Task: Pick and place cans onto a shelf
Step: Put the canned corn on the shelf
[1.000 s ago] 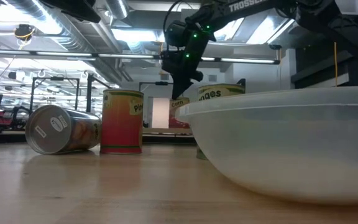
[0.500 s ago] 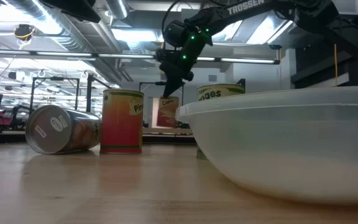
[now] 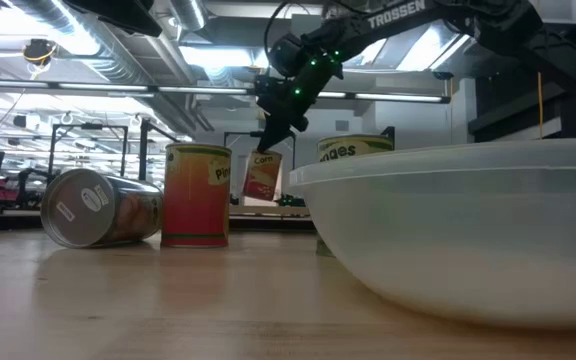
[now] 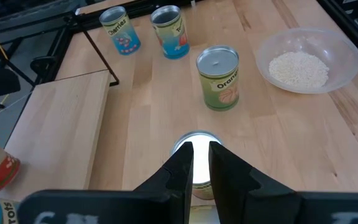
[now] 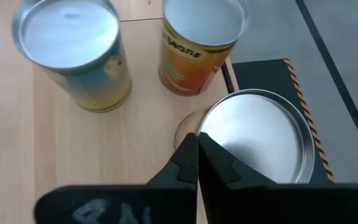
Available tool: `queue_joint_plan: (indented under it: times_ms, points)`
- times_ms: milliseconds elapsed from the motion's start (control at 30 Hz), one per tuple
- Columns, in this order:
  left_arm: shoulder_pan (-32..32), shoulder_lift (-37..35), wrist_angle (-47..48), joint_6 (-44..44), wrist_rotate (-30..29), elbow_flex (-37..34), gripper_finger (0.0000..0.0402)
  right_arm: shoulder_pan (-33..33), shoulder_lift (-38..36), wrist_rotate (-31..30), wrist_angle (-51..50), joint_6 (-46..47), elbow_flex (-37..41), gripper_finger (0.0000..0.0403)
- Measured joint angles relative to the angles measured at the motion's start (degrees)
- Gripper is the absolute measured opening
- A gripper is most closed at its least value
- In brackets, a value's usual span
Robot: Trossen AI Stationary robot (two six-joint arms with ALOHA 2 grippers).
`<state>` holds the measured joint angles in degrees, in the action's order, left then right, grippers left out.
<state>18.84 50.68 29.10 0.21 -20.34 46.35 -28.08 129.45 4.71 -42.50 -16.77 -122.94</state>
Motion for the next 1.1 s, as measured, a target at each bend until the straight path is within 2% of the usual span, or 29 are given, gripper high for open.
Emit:
queue_joint_plan:
  times_ms: [733,1100]
  points:
    - [-0.01,-0.01,-0.02,0.07,0.0,-0.02,0.0043,-0.06,1.29,1.1,0.39,-0.03,0.49,0.0004]
    - [0.0,0.0,-0.02,0.04,0.0,-0.02,0.0043,-0.06,1.4,1.02,0.26,-0.01,0.49,0.0024]
